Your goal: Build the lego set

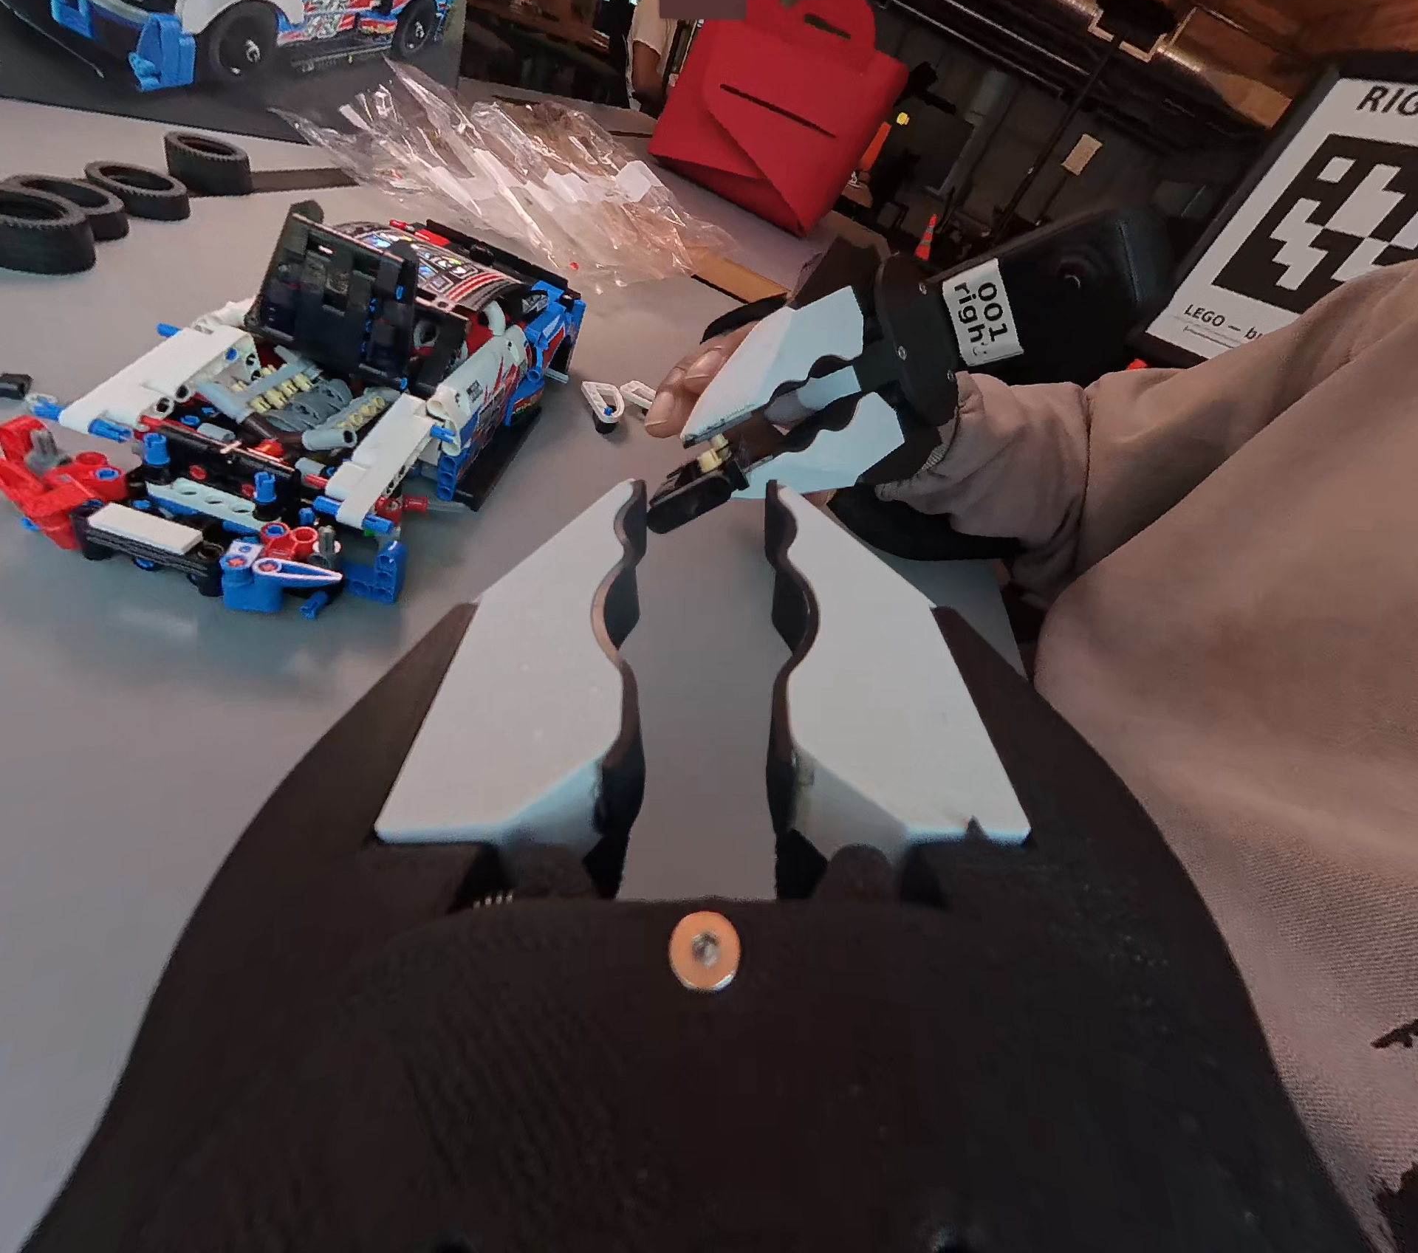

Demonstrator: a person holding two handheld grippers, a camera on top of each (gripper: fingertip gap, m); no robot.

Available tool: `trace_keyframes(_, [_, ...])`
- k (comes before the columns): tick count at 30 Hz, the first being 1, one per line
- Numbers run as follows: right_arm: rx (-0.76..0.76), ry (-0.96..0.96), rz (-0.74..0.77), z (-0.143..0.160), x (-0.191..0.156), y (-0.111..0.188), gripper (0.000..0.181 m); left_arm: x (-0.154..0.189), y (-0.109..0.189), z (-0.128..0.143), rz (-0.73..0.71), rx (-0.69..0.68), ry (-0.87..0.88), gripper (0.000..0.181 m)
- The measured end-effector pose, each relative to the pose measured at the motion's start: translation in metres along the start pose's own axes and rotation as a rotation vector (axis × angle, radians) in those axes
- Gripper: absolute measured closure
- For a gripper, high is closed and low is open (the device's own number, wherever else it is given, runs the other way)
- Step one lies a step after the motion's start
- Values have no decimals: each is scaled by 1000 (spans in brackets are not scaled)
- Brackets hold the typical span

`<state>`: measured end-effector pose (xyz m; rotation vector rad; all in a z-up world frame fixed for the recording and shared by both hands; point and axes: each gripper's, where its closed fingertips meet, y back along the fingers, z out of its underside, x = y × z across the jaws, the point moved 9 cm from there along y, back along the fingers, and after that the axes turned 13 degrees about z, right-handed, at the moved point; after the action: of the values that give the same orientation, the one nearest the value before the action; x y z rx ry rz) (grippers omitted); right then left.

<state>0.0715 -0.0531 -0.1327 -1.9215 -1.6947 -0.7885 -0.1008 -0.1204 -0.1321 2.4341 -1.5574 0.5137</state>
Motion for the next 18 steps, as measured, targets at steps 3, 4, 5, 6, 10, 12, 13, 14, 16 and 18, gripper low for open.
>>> trace_keyframes(3, [13,80,30,-1,-3,-1,172,-5,0,2,18,16,107,134])
trace_keyframes(4, [18,102,37,-2,-4,-1,172,-7,0,3,24,23,139,127])
trace_keyframes(5, [24,124,44,-3,-5,-1,172,-8,0,4,36,28,169,123])
trace_keyframes(6, [29,150,55,-5,-7,-1,172,-8,-1,5,50,30,198,122])
trace_keyframes(10, [33,282,92,-6,-13,-3,172,-7,-3,6,118,46,268,140])
trace_keyframes(12, [42,334,107,-8,-15,-3,172,-7,-2,6,116,50,271,147])
trace_keyframes(13, [46,358,112,-8,-16,-3,172,-8,-1,7,108,47,266,152])
trace_keyframes(14, [48,379,121,-9,-17,-4,172,-8,0,6,103,46,261,154])
trace_keyframes(16, [48,401,140,-10,-17,-5,172,-7,0,5,94,45,236,154])
trace_keyframes(18, [52,382,153,-11,-16,-5,172,-6,1,3,85,43,192,154])
